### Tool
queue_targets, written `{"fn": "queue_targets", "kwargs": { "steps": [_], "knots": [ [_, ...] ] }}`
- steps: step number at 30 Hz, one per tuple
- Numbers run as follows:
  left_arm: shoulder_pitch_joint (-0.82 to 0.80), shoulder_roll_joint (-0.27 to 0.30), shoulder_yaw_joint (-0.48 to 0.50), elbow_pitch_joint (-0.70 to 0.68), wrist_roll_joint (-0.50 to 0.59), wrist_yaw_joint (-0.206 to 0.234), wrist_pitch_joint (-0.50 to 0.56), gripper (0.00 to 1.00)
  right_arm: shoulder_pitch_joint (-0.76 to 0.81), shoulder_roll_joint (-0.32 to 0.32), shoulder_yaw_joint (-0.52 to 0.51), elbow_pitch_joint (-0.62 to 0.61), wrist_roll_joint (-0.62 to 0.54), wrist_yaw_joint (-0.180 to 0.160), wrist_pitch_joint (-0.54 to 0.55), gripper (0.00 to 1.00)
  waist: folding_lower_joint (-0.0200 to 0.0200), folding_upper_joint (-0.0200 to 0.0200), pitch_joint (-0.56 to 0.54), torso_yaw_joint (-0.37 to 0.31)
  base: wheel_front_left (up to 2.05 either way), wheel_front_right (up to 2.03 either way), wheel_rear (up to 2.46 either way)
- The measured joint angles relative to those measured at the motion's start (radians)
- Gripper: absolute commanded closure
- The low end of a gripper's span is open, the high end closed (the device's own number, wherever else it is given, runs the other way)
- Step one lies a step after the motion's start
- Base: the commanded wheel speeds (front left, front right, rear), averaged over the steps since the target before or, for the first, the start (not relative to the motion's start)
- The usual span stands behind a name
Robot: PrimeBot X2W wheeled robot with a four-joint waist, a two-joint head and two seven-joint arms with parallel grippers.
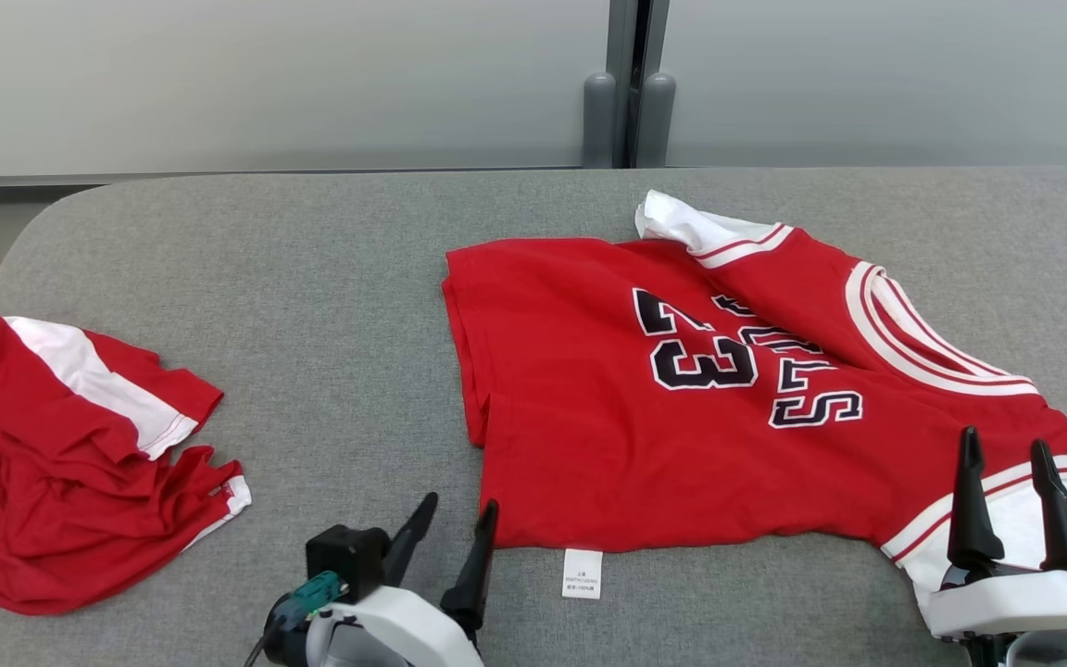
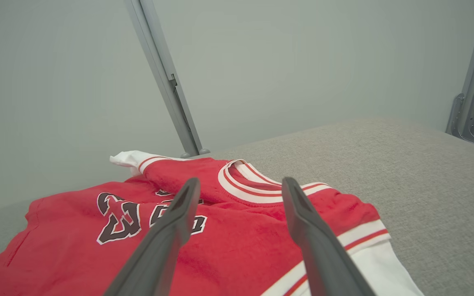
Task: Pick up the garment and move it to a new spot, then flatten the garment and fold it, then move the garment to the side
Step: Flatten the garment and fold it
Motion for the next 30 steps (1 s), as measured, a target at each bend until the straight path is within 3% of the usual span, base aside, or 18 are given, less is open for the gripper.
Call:
{"fn": "queue_targets", "kwargs": {
  "steps": [6, 19, 20, 30],
  "knots": [
    [-0.041, 0.000, -0.092, 0.079, -0.057, -0.014, 0.080, 0.00, 0.000, 0.000, 0.003, 0.008, 0.001, 0.000, 0.000, 0.00, 0.0000, 0.0000, 0.001, -0.001, 0.00, 0.00, 0.00],
    [-0.125, 0.001, -0.174, 0.188, -0.102, 0.059, 0.155, 0.01, -0.014, 0.000, -0.004, 0.004, -0.014, 0.000, -0.001, 0.00, 0.0000, 0.0000, 0.029, -0.058, 0.00, 0.00, 0.00],
    [-0.134, 0.004, -0.181, 0.194, -0.108, 0.059, 0.160, 1.00, -0.016, 0.000, -0.012, 0.003, -0.014, 0.000, -0.001, 0.00, 0.0000, 0.0000, 0.032, -0.062, 0.00, 0.00, 0.00],
    [-0.164, 0.010, -0.092, 0.144, -0.123, 0.087, 0.005, 1.00, -0.011, 0.000, -0.085, 0.058, -0.043, 0.000, -0.001, 0.00, 0.0000, 0.0000, 0.026, -0.050, 0.00, 0.00, 0.00]
  ]
}}
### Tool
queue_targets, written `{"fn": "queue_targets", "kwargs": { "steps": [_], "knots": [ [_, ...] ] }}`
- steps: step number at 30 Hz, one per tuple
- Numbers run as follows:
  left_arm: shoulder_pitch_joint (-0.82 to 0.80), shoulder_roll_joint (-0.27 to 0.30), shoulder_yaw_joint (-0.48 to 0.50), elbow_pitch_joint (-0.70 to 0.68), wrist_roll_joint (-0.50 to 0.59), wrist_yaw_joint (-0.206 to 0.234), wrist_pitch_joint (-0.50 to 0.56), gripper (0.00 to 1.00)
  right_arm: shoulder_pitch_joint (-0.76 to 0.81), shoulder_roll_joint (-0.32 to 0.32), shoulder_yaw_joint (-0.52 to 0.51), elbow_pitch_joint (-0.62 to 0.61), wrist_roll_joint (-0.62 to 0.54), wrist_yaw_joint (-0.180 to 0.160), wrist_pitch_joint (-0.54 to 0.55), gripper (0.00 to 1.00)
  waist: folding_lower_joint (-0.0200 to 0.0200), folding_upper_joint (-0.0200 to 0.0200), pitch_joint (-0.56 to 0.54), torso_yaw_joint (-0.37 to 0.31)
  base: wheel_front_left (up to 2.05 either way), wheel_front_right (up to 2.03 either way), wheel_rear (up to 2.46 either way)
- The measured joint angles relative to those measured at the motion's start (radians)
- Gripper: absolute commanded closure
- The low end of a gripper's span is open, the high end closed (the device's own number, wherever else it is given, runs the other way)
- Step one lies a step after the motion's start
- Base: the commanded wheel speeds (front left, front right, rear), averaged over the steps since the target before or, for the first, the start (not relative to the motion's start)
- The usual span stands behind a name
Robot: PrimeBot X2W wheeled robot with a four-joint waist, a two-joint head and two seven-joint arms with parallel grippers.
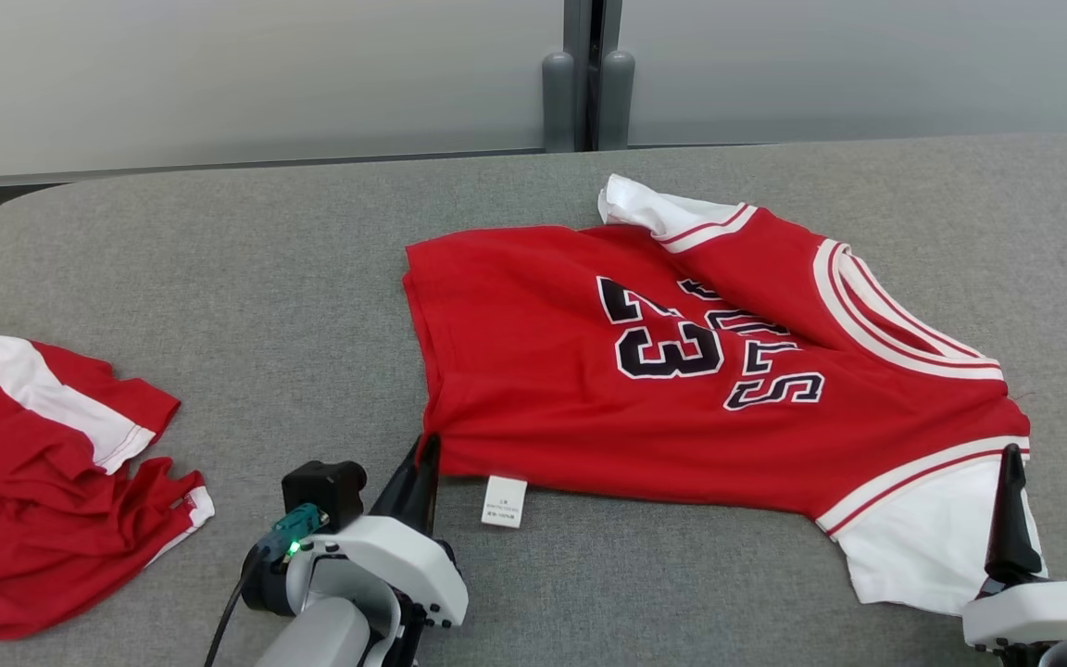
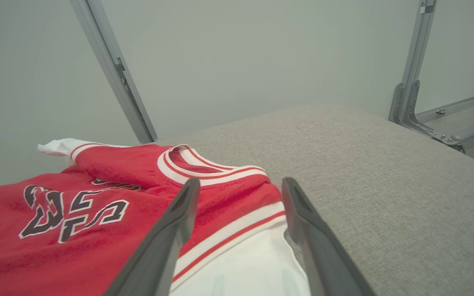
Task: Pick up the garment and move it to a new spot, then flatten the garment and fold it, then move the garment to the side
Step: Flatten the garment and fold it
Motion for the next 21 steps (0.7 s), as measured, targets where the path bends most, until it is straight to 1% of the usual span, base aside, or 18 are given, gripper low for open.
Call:
{"fn": "queue_targets", "kwargs": {
  "steps": [5, 9, 11, 16, 21],
  "knots": [
    [0.003, 0.014, 0.063, -0.096, 0.025, 0.015, -0.015, 1.00, 0.007, -0.001, -0.050, 0.078, -0.010, 0.000, 0.007, 0.00, 0.0000, 0.0000, -0.006, 0.009, 0.00, 0.00, 0.00],
    [0.031, 0.014, 0.091, -0.158, 0.058, 0.017, -0.017, 1.00, 0.013, -0.001, -0.064, 0.146, 0.039, 0.000, 0.025, 0.00, 0.0000, 0.0000, -0.007, 0.012, 0.00, 0.00, 0.00],
    [0.049, 0.014, 0.095, -0.170, 0.069, 0.015, -0.017, 1.00, 0.021, -0.001, -0.049, 0.177, 0.082, 0.000, 0.031, 0.00, 0.0000, 0.0000, -0.008, 0.013, 0.00, 0.00, 0.00],
    [0.068, 0.009, 0.116, -0.192, 0.085, 0.010, -0.017, 1.00, 0.070, 0.001, 0.054, 0.197, 0.192, 0.000, 0.039, 0.00, 0.0000, 0.0000, -0.003, 0.010, 0.00, 0.00, 0.00],
    [0.072, 0.000, 0.129, -0.200, 0.097, 0.003, -0.018, 1.00, 0.091, -0.003, 0.073, 0.195, 0.211, 0.000, 0.040, 0.00, 0.0000, 0.0000, 0.005, 0.008, 0.00, 0.00, 0.00]
  ]
}}
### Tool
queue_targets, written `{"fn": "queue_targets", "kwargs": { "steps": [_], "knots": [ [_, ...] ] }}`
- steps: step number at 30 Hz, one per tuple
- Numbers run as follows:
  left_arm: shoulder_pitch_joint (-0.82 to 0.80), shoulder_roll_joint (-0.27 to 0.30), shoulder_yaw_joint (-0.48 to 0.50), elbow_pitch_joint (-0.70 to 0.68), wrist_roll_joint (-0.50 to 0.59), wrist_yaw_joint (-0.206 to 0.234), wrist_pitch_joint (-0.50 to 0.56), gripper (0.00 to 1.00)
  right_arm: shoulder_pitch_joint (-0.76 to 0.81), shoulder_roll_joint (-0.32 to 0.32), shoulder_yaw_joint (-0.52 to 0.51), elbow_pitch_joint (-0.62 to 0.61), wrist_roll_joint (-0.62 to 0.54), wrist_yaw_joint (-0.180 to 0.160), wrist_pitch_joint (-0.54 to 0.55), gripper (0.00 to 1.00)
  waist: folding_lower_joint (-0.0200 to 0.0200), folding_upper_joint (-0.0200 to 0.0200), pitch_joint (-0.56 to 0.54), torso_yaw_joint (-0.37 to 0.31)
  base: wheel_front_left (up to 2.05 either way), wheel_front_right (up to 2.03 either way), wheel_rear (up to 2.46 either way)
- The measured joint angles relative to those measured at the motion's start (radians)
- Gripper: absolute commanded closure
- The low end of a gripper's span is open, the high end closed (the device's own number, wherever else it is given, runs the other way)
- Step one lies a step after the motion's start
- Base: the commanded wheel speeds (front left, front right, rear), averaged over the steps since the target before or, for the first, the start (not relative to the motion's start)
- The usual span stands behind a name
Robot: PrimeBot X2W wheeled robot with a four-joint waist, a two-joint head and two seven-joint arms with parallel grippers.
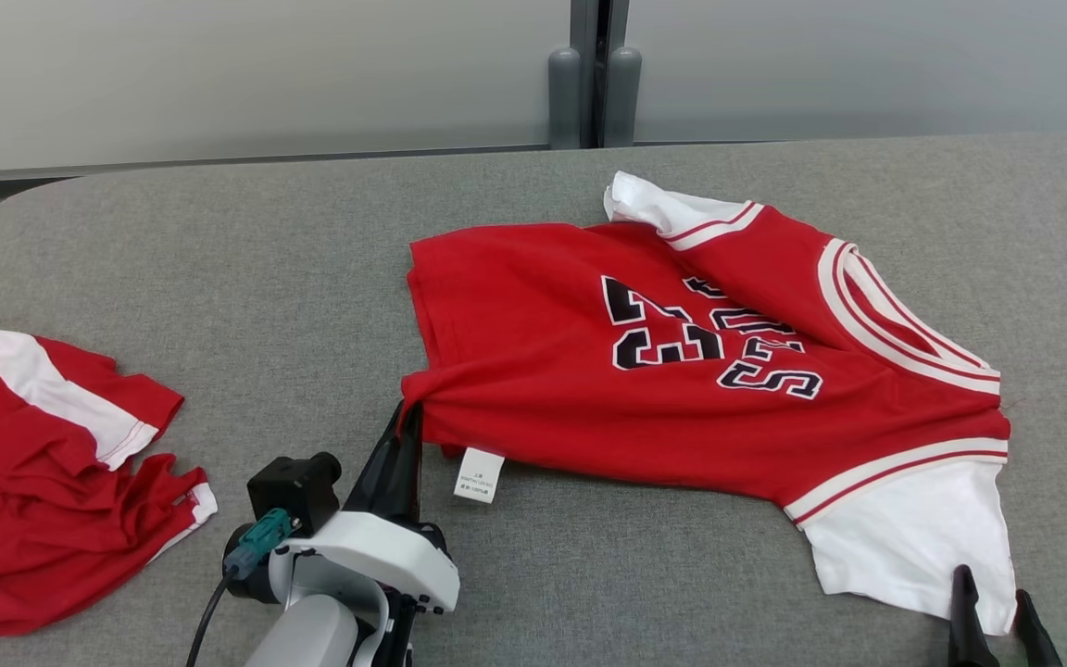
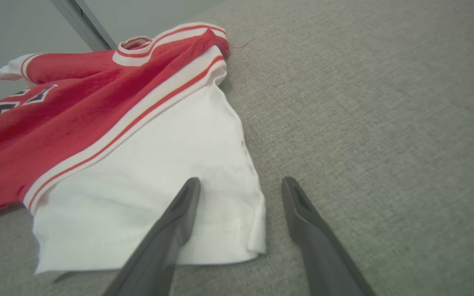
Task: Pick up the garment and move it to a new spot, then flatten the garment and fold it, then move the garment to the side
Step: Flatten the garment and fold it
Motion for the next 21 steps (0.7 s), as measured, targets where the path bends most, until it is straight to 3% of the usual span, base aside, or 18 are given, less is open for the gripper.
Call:
{"fn": "queue_targets", "kwargs": {
  "steps": [2, 4, 5, 9, 14, 21],
  "knots": [
    [0.002, -0.002, 0.004, 0.000, 0.004, -0.001, 0.000, 1.00, 0.000, 0.000, 0.006, -0.009, 0.014, 0.000, 0.000, 0.00, 0.0000, 0.0000, 0.000, 0.000, 0.00, 0.00, 0.00],
    [0.003, -0.004, 0.010, 0.001, 0.007, -0.002, 0.000, 1.00, 0.000, -0.001, 0.014, -0.017, 0.036, 0.000, 0.008, 0.88, 0.0000, 0.0000, 0.000, 0.003, 0.00, 0.00, 0.00],
    [0.003, -0.005, 0.014, 0.000, 0.010, -0.002, 0.000, 1.00, 0.001, -0.001, 0.023, -0.023, 0.040, -0.001, 0.016, 1.00, 0.0000, 0.0000, 0.000, 0.005, 0.00, 0.00, 0.00],
    [0.009, -0.007, 0.032, -0.004, 0.018, -0.007, 0.000, 1.00, 0.018, 0.005, 0.081, -0.104, 0.078, 0.000, 0.041, 1.00, 0.0000, 0.0000, -0.009, 0.012, 0.00, 0.00, 0.00],
    [0.010, -0.003, 0.054, -0.032, 0.017, -0.030, 0.000, 1.00, -0.009, -0.001, 0.130, -0.322, 0.101, 0.000, 0.091, 1.00, 0.0000, 0.0000, -0.038, 0.017, 0.00, 0.00, 0.00],
    [-0.071, 0.089, 0.040, -0.104, 0.030, -0.063, 0.124, 1.00, -0.194, -0.063, 0.141, -0.537, 0.170, 0.000, 0.252, 1.00, 0.0000, 0.0000, -0.110, 0.014, 0.00, 0.00, 0.00]
  ]
}}
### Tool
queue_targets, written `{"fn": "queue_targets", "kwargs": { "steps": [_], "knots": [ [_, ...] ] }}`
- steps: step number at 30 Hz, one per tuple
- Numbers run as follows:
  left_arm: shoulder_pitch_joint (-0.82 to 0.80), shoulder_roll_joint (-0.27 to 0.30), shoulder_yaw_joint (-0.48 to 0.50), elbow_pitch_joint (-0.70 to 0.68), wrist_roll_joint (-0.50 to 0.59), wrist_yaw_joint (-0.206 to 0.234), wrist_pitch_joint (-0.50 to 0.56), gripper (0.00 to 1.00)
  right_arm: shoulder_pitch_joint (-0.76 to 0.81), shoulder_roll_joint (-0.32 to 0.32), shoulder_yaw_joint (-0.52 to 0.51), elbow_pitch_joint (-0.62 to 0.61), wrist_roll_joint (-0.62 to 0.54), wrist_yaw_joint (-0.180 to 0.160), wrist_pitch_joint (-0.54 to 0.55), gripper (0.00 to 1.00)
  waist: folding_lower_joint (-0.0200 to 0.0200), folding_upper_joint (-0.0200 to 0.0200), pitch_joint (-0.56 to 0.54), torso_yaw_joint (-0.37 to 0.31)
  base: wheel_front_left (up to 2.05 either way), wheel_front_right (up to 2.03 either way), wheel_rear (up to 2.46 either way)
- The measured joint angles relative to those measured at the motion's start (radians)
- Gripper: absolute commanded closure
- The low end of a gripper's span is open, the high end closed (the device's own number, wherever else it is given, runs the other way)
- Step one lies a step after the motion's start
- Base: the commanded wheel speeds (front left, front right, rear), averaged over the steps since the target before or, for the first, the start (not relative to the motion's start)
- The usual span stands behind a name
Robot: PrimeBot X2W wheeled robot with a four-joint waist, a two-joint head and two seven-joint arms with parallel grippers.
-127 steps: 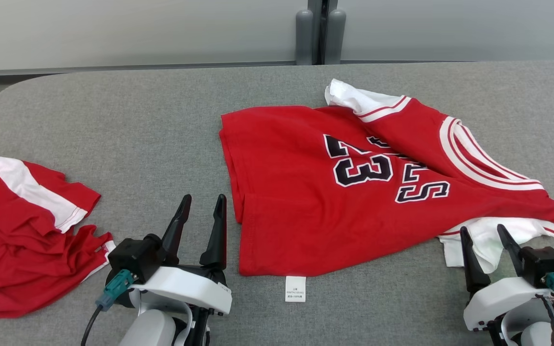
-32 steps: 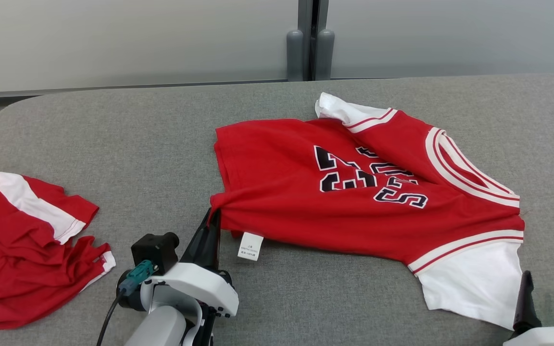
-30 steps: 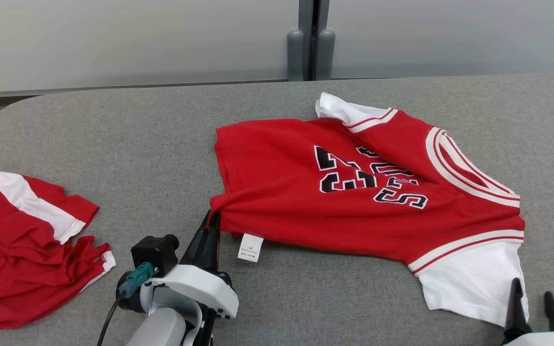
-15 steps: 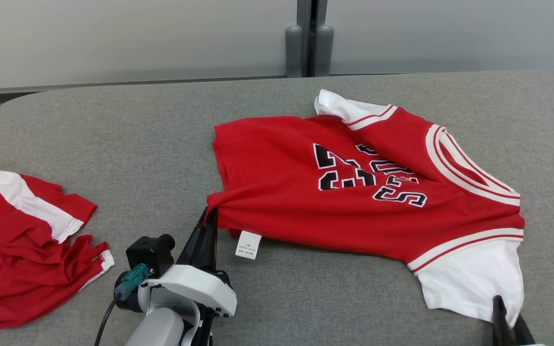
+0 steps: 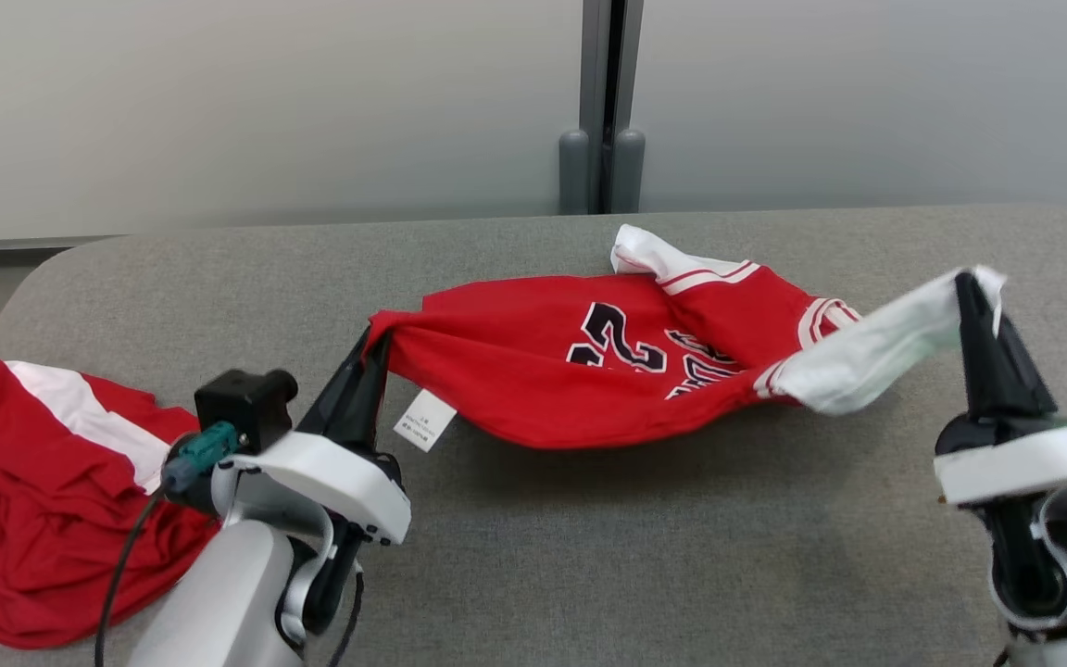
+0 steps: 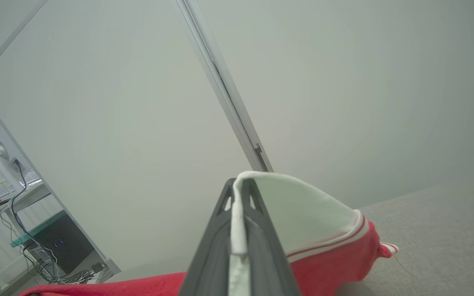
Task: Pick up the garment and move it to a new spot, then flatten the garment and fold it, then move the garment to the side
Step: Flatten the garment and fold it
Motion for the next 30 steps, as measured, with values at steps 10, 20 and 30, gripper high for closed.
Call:
{"fn": "queue_targets", "kwargs": {
  "steps": [10, 20, 30],
  "knots": [
    [-0.207, 0.086, 0.029, -0.126, -0.059, -0.013, 0.294, 1.00, -0.361, -0.008, -0.037, 0.043, 0.085, 0.000, 0.170, 1.00, 0.0000, 0.0000, -0.084, 0.001, 0.00, 0.00, 0.00],
    [-0.309, 0.032, 0.158, -0.196, -0.235, 0.083, 0.438, 1.00, -0.601, 0.022, -0.144, 0.236, -0.021, 0.000, 0.260, 1.00, 0.0000, 0.0000, -0.139, -0.006, 0.00, 0.00, 0.00],
    [-0.257, -0.034, 0.262, -0.280, -0.391, 0.193, 0.497, 1.00, -0.600, 0.050, -0.223, 0.238, -0.140, 0.000, 0.351, 1.00, 0.0000, 0.0000, -0.117, -0.014, 0.00, 0.00, 0.00]
  ]
}}
